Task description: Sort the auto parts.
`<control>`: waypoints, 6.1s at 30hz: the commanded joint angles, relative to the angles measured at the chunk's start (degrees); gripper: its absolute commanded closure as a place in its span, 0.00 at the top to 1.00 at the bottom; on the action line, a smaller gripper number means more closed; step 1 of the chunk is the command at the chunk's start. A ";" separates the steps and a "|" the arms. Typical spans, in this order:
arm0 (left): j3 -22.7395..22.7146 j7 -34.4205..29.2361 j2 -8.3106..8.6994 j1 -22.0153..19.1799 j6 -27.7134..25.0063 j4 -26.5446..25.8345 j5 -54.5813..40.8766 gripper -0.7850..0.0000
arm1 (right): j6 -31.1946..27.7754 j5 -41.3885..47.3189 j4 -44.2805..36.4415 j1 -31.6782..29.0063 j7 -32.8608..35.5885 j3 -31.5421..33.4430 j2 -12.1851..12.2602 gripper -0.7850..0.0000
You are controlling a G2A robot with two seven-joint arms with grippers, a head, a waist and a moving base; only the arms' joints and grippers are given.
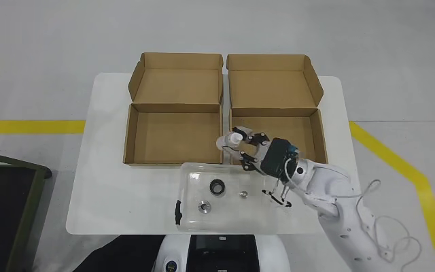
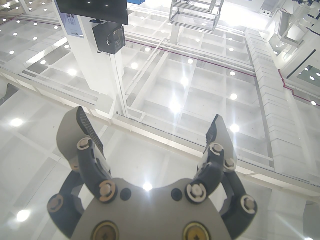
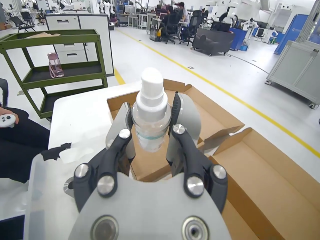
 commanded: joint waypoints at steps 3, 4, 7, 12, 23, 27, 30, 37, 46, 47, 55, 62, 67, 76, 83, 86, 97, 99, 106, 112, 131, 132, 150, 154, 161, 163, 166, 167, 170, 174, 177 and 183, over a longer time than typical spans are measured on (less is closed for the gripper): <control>0.00 0.00 0.00 0.00 0.00 0.00 0.00 1.00 | 0.64 -0.59 2.10 0.30 1.24 0.51 0.06 0.00; 0.00 0.00 0.00 0.00 0.00 0.00 0.00 1.00 | 0.71 -0.85 2.65 0.48 1.72 0.63 0.08 0.00; 0.00 0.00 0.00 0.00 0.00 0.00 0.00 1.00 | 0.82 -1.19 4.18 1.04 2.88 0.90 0.12 0.00; 0.00 0.00 0.00 0.00 0.00 0.00 0.00 1.00 | 1.51 -1.56 6.78 1.83 4.48 1.62 0.19 0.00; 0.00 0.00 0.00 0.00 0.00 0.00 0.00 1.00 | 3.93 -2.34 13.94 5.65 6.73 0.49 -0.22 0.00; 0.00 0.00 0.00 0.00 0.00 0.00 0.00 1.00 | 4.86 -2.09 16.50 7.16 8.02 -0.52 -0.51 0.00; 0.00 0.00 0.00 0.00 0.00 0.00 0.00 1.00 | 4.87 -2.07 17.98 8.43 9.00 -1.40 -0.72 0.00; 0.00 0.00 0.00 0.00 0.00 0.00 0.00 1.00 | 4.36 -1.48 21.29 11.43 10.96 -3.29 -1.22 0.00; 0.00 0.00 0.00 0.00 0.00 0.00 0.00 1.00 | 2.45 0.34 24.72 14.89 14.48 -4.86 -1.68 0.00; 0.00 0.00 0.00 0.00 0.00 0.00 0.00 1.00 | 2.25 0.50 25.16 15.19 14.74 -5.00 -1.72 0.00; 0.00 0.00 0.00 0.00 0.00 0.00 0.00 1.00 | 1.84 0.65 28.28 16.89 14.50 -5.46 -1.95 0.44; 0.00 0.00 0.00 0.00 0.00 0.00 0.00 1.00 | 1.40 0.88 27.50 16.18 14.93 -4.70 -1.74 0.58; 0.00 0.00 0.00 0.00 0.00 0.00 0.00 1.00 | 0.75 0.98 25.18 15.10 14.87 -3.45 -1.38 0.89; 0.00 0.00 0.00 0.00 0.00 0.00 0.00 1.00 | -0.73 -0.79 13.16 11.01 14.44 1.82 -0.05 1.00; 0.00 0.00 0.00 0.00 0.00 0.00 0.00 1.00 | -3.22 -1.88 2.45 6.57 15.23 5.06 0.91 1.00; 0.00 0.00 0.00 0.00 0.00 0.00 0.00 1.00 | -4.37 -2.17 -1.44 4.62 15.62 5.93 1.24 1.00; 0.00 0.00 0.00 0.00 0.00 0.00 0.00 1.00 | -9.42 -4.96 -10.19 -4.67 15.69 4.24 2.14 1.00; 0.00 0.00 0.00 0.00 0.00 0.00 0.00 1.00 | -10.60 -6.29 -10.60 -5.70 16.07 3.07 2.26 1.00; 0.00 0.00 0.00 0.00 0.00 0.00 0.00 1.00 | -11.76 -9.72 -10.43 -8.93 16.16 1.37 2.69 1.00; 0.00 0.00 0.00 0.00 0.00 0.00 0.00 1.00 | -12.74 -13.46 -10.10 -11.23 17.00 1.11 3.20 1.00; 0.00 0.00 0.00 0.00 0.00 0.00 0.00 1.00 | -16.77 -18.53 -5.85 -11.35 22.52 -1.38 4.18 1.00; 0.00 0.00 0.00 0.00 0.00 0.00 0.00 1.00 | -16.51 -18.36 -5.54 -11.17 22.52 -1.61 4.16 1.00; 0.00 0.00 0.00 0.00 0.00 0.00 0.00 1.00 | -14.39 -20.96 -2.42 -8.74 28.02 -4.36 4.30 0.52; 0.00 0.00 0.00 0.00 0.00 0.00 0.00 1.00 | -14.19 -20.86 -2.09 -8.55 28.75 -4.53 4.36 0.48; 0.00 0.00 0.00 0.00 0.00 0.00 0.00 1.00 | -13.95 -20.20 -1.59 -8.08 29.01 -4.94 4.44 0.31; 0.00 0.00 0.00 0.00 0.00 0.00 0.00 1.00 | -13.92 -19.95 -1.59 -7.85 29.10 -5.10 4.44 0.18; 0.00 0.00 0.00 0.00 0.00 0.00 0.00 1.00 | -13.90 -19.50 -2.14 -7.44 29.04 -5.32 4.45 0.00; 0.00 0.00 0.00 0.00 0.00 0.00 0.00 1.00 | -13.89 -19.41 -2.50 -7.33 28.96 -5.34 4.46 0.00; 0.00 0.00 0.00 0.00 0.00 0.00 0.00 1.00 | -14.13 -19.15 -3.89 -7.24 28.98 -5.38 4.54 0.00; 0.00 0.00 0.00 0.00 0.00 0.00 0.00 1.00 | -14.60 -18.04 -6.11 -7.56 28.21 -5.22 4.68 0.00; 0.00 0.00 0.00 0.00 0.00 0.00 0.00 1.00 | -14.64 -16.80 -7.77 -7.95 26.93 -4.92 4.79 0.00; 0.00 0.00 0.00 0.00 0.00 0.00 0.00 1.00 | -12.46 -14.69 -9.33 -9.01 21.78 -4.30 4.87 0.00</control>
